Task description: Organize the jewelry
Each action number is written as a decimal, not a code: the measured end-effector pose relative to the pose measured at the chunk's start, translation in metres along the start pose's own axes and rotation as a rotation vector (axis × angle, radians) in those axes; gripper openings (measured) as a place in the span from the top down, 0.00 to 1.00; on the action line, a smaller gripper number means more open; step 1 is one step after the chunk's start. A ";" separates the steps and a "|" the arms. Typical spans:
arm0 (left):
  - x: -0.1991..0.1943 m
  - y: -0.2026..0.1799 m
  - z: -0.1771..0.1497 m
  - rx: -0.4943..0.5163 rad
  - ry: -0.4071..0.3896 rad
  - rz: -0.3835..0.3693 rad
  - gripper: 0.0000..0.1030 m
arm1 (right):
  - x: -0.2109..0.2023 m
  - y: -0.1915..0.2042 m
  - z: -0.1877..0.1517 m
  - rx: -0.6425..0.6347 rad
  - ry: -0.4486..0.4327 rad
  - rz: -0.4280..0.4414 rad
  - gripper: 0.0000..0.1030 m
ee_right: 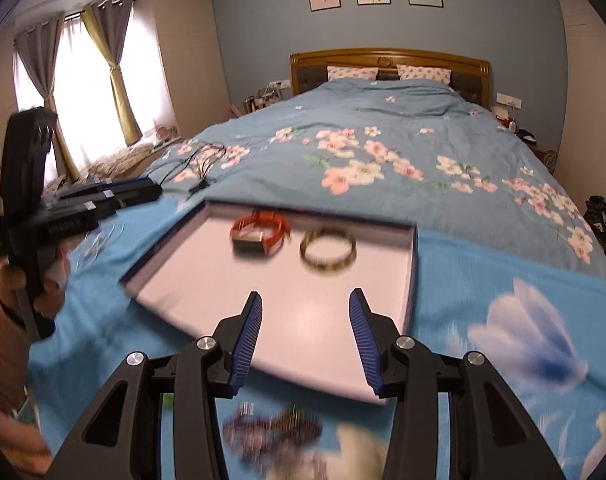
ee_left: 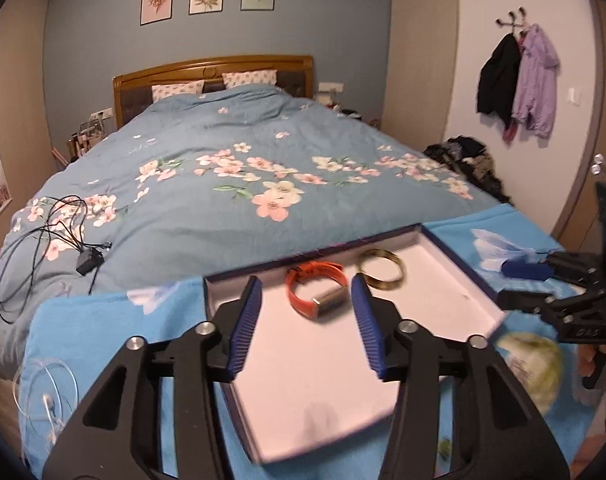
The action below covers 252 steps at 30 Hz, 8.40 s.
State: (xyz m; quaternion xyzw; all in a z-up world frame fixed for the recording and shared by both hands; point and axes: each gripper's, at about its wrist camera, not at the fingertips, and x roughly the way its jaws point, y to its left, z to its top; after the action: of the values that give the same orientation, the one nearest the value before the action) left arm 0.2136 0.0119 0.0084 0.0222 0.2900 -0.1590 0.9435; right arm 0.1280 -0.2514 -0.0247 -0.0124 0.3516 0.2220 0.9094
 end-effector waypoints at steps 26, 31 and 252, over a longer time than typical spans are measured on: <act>-0.049 -0.056 -0.121 0.099 0.150 -0.090 0.45 | -0.008 0.021 -0.083 -0.050 0.161 -0.018 0.48; -0.045 -0.060 -0.121 0.097 0.159 -0.092 0.45 | -0.006 0.019 -0.083 -0.049 0.171 -0.025 0.62; -0.035 -0.038 -0.114 0.100 0.182 -0.088 0.50 | 0.014 0.008 -0.073 0.007 0.193 0.015 0.69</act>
State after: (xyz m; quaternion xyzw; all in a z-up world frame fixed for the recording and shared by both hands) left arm 0.1131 0.0011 -0.0653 0.0706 0.3668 -0.2117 0.9031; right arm 0.0875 -0.2517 -0.0878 -0.0279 0.4386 0.2254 0.8695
